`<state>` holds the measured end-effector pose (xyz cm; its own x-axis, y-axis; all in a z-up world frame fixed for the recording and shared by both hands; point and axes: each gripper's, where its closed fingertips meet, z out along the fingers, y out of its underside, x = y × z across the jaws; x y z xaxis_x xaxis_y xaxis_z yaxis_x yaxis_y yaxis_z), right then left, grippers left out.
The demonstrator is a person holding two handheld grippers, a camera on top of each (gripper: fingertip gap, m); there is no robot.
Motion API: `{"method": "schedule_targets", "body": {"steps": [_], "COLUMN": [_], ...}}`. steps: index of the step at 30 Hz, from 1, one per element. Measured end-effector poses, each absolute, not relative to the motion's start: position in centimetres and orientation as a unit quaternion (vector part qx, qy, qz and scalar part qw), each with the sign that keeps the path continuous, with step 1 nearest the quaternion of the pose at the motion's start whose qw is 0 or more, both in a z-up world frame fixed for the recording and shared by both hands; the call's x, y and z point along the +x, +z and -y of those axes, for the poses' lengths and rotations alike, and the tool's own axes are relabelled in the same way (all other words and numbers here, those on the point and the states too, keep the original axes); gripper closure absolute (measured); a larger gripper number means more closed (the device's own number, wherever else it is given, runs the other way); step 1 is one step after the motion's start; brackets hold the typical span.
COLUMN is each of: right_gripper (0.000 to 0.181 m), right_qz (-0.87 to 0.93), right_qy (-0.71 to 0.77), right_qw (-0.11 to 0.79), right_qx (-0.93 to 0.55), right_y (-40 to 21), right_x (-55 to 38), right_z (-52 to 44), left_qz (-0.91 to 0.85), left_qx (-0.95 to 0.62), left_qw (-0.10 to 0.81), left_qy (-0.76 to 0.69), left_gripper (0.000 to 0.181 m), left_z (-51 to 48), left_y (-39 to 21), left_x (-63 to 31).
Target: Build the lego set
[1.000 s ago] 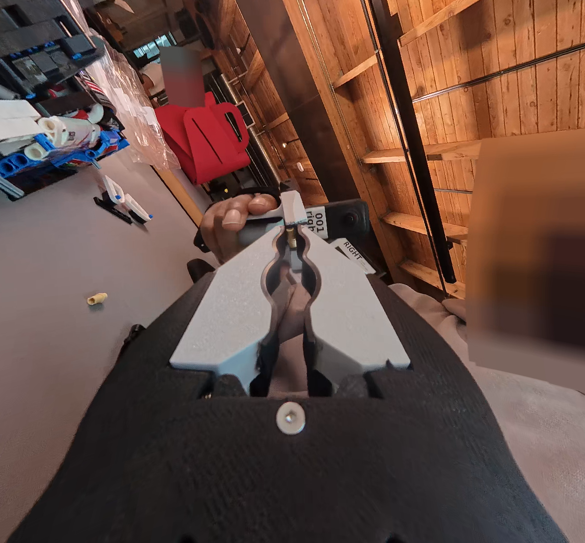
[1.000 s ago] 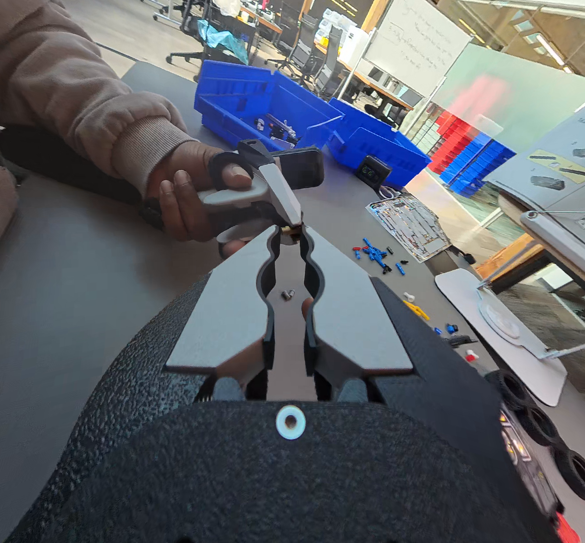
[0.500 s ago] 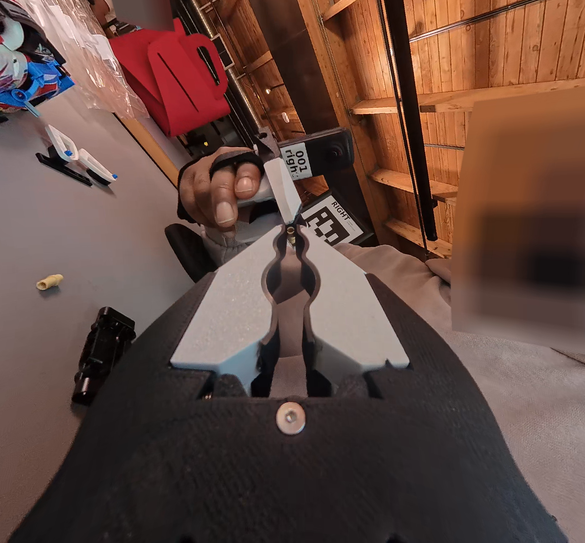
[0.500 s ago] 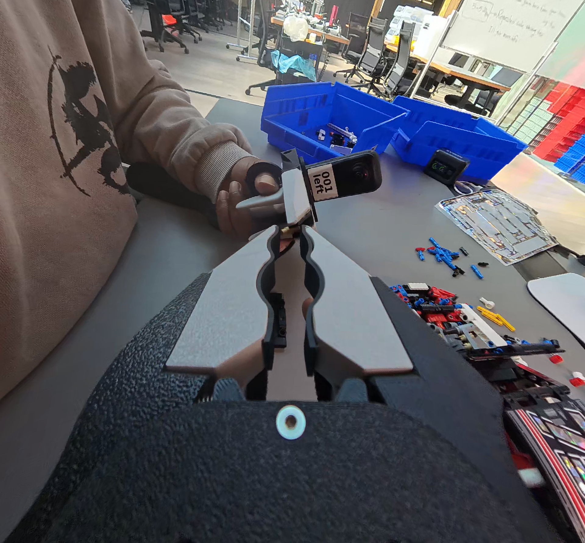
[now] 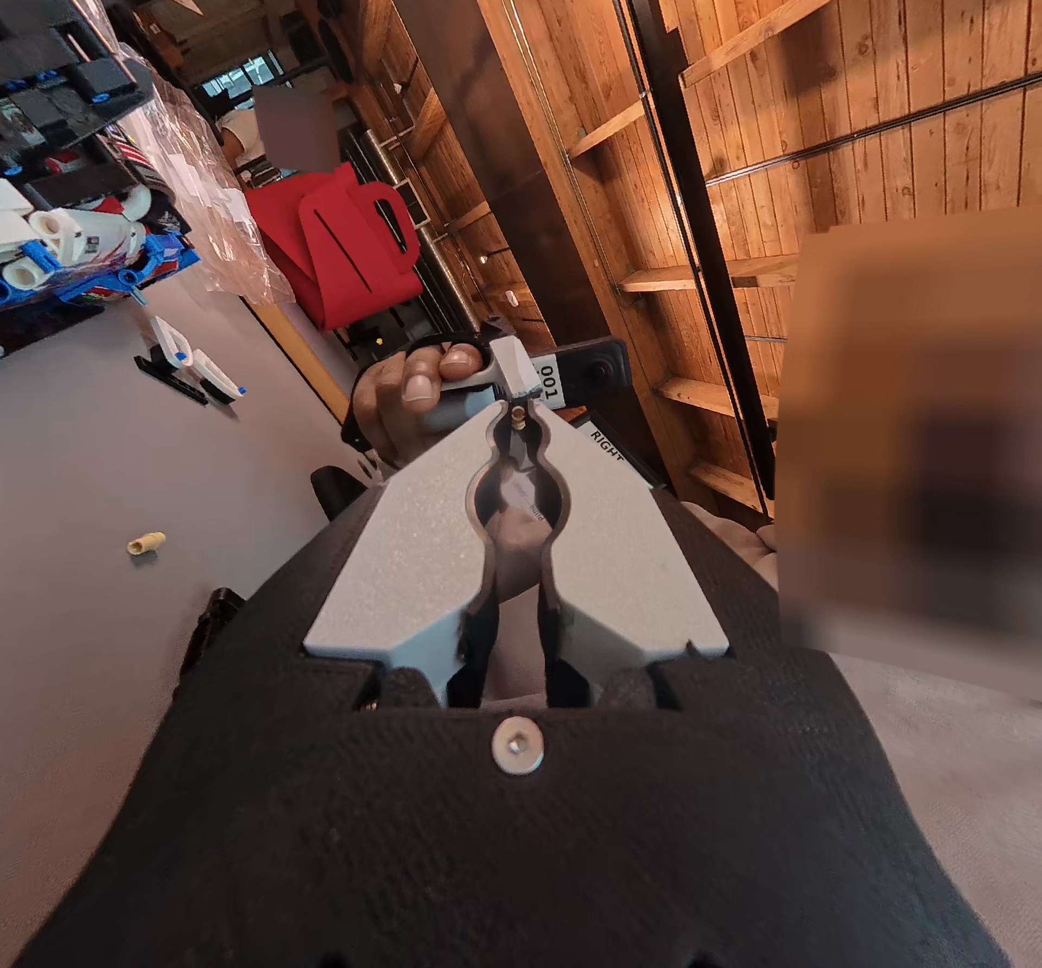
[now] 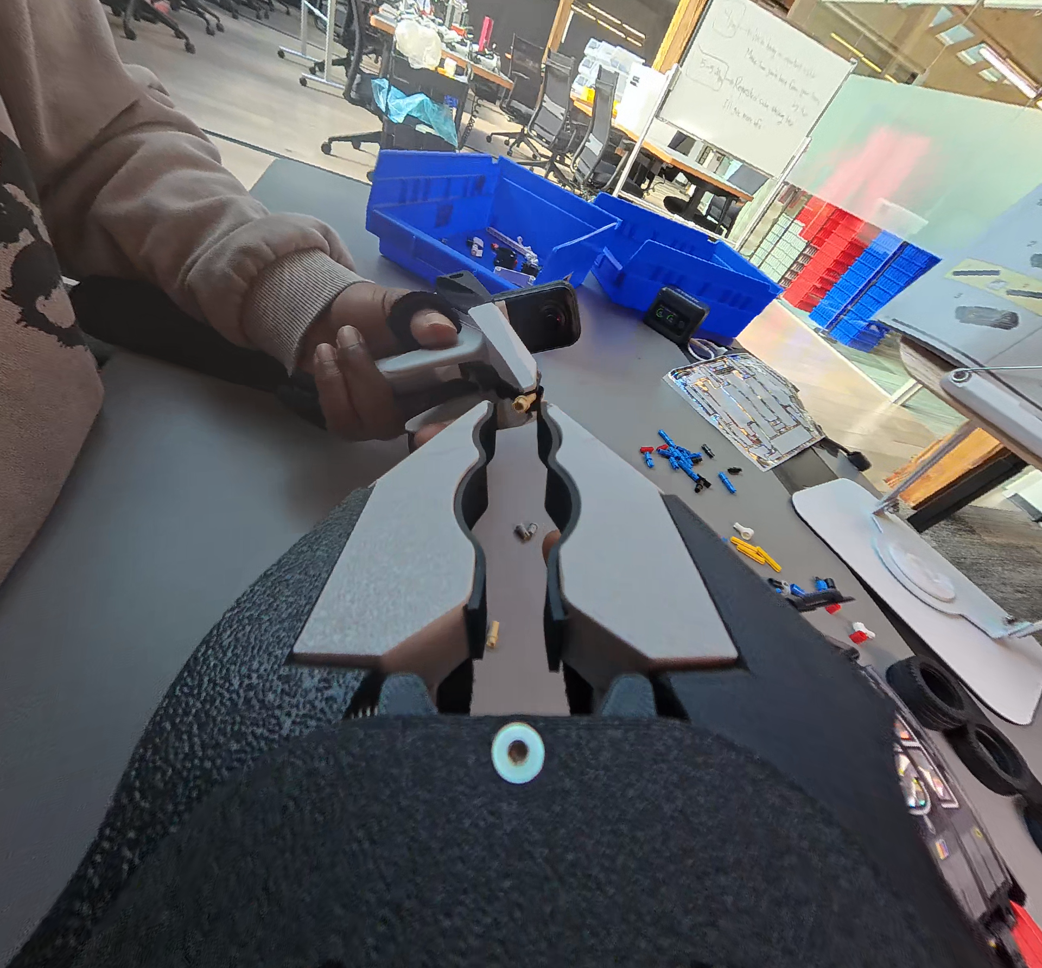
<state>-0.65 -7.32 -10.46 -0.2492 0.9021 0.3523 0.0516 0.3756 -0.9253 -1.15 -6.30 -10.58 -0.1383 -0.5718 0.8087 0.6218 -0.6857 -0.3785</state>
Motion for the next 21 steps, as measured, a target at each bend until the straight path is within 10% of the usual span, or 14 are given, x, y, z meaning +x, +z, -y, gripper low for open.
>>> {"method": "schedule_targets", "body": {"steps": [1, 14, 21], "right_gripper": [0.17, 0.179, 0.179], "right_qz": [0.661, 0.668, 0.724], "right_qy": [0.422, 0.374, 0.384], "right_qw": [0.507, 0.541, 0.362], "right_qx": [-0.358, -0.348, -0.445], "right_y": [-10.4, -11.0, -14.9], "right_x": [-0.8, -1.8, -0.3], "right_z": [7.3, 7.2, 6.7], "left_qz": [0.025, 0.029, -0.157], "left_qx": [-0.522, -0.523, -0.695], "left_qw": [0.396, 0.387, 0.443], "left_qy": [-0.755, -0.759, -0.543], "left_gripper": [0.179, 0.179, 0.163], "left_z": [6.3, 6.3, 6.6], "left_y": [-10.5, -10.7, -13.9], "left_x": [-1.2, -0.9, -1.0]}}
